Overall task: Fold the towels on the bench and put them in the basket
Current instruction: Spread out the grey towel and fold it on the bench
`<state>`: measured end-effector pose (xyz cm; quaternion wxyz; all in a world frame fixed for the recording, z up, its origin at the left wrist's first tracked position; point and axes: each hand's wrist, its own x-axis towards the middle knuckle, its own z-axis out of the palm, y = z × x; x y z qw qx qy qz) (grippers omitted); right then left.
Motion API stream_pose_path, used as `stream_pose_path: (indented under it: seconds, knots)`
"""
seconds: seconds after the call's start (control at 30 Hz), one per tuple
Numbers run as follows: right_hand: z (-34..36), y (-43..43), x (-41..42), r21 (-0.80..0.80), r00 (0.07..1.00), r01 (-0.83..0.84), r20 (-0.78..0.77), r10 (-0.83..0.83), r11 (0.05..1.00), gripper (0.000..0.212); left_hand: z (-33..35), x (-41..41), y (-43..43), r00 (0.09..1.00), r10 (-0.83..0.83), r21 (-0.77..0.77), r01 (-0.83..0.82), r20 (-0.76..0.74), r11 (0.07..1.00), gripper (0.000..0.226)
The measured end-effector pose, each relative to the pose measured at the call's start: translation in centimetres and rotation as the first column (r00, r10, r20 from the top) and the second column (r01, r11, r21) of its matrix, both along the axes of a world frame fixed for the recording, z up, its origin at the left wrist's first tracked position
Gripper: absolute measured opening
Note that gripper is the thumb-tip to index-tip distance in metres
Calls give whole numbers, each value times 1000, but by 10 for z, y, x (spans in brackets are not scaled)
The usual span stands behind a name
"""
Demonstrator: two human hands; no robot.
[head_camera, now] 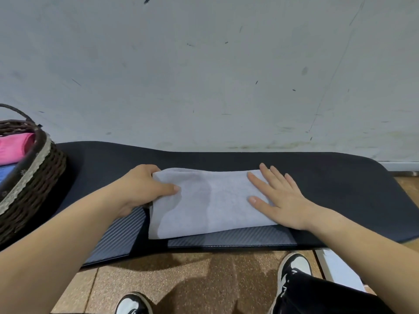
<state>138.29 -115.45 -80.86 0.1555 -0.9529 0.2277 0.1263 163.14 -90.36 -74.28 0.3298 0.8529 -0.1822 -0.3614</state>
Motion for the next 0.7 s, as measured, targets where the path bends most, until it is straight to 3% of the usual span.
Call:
stream_pose_path:
  seconds: [0.1, 0.2, 0.27, 0.33, 0.43, 0.53, 0.7]
  knots:
    - [2, 10, 5, -32, 999, -1, -39, 0, 999, 73, 5, 2, 9, 996, 92, -76, -93, -13, 993, 32]
    - [5, 22, 9, -26, 999, -40, -32, 39, 999, 74, 11, 0, 12, 972, 73, -71, -58, 222, 996, 36]
    - [9, 23, 9, 25, 998, -45, 44, 44, 999, 76, 17, -9, 9, 952, 52, -88, -26, 300, 996, 31]
    - [16, 19, 8, 108, 993, -14, 118, 2, 994, 85, 25, -22, -1, 965, 42, -144, -4, 260, 990, 24]
    - [22, 11, 6, 192, 977, 58, 192, -96, 980, 91, 37, -46, -26, 997, 37, -240, -20, 68, 971, 24]
    - [23, 4, 4, 246, 951, 103, 259, -167, 964, 63, 43, -69, -58, 994, 12, -269, -41, -107, 962, 24]
    - [22, -7, 3, 324, 881, 172, 372, -292, 930, 24, 29, -93, -109, 989, -28, -235, -7, -144, 972, 23]
